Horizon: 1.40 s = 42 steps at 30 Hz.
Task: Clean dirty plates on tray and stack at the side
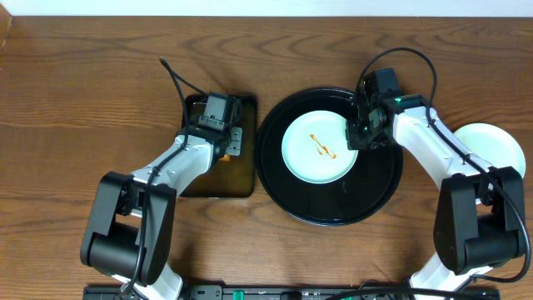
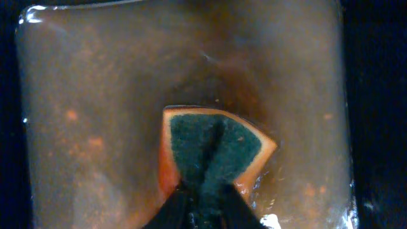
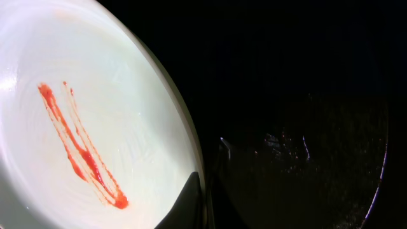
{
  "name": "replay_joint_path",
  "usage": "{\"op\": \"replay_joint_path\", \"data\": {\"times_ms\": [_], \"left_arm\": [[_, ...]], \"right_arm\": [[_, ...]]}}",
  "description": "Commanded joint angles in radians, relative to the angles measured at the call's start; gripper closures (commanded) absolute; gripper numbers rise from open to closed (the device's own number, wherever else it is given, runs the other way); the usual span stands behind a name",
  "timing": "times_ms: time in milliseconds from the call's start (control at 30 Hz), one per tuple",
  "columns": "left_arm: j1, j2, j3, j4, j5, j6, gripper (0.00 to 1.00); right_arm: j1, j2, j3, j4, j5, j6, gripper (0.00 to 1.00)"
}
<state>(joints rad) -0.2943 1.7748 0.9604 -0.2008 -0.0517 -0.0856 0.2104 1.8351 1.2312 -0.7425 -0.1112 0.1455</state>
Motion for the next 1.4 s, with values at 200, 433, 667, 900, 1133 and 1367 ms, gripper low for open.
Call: {"op": "replay_joint_path", "data": {"times_ms": [200,433,667,900,1133,1367], "left_arm": [[0.003,0.017,-0.003,-0.006,-0.019,-0.005,0.44],[0.003,0.017,-0.017,-0.034,-0.028,-0.017,0.44],[0.002,0.017,-0.037,-0.037,-0.027,-0.024,0.69],[0.002,-0.003,-0.032,-0.049,-0.027,-0.024,0.93],[0.002,-0.169,-0.026,-0.051,0.046,-0.024,0.93],[0.003,-0.233,-0.026,-0.048,0.067,-0.112,0.93]], "right_arm": [[0.007,0.0,-0.006,-0.006,0.006,0.003,0.99],[0.007,0.0,-0.006,-0.006,0.006,0.003,0.99],[0.007,0.0,-0.006,-0.008,0.006,0.003,0.99],[0.007,0.0,-0.006,-0.01,0.006,0.003,0.99],[0.007,0.0,-0.006,-0.01,0.006,0.003,0.99],[0.007,0.0,-0.006,-0.01,0.006,0.003,0.99]]}}
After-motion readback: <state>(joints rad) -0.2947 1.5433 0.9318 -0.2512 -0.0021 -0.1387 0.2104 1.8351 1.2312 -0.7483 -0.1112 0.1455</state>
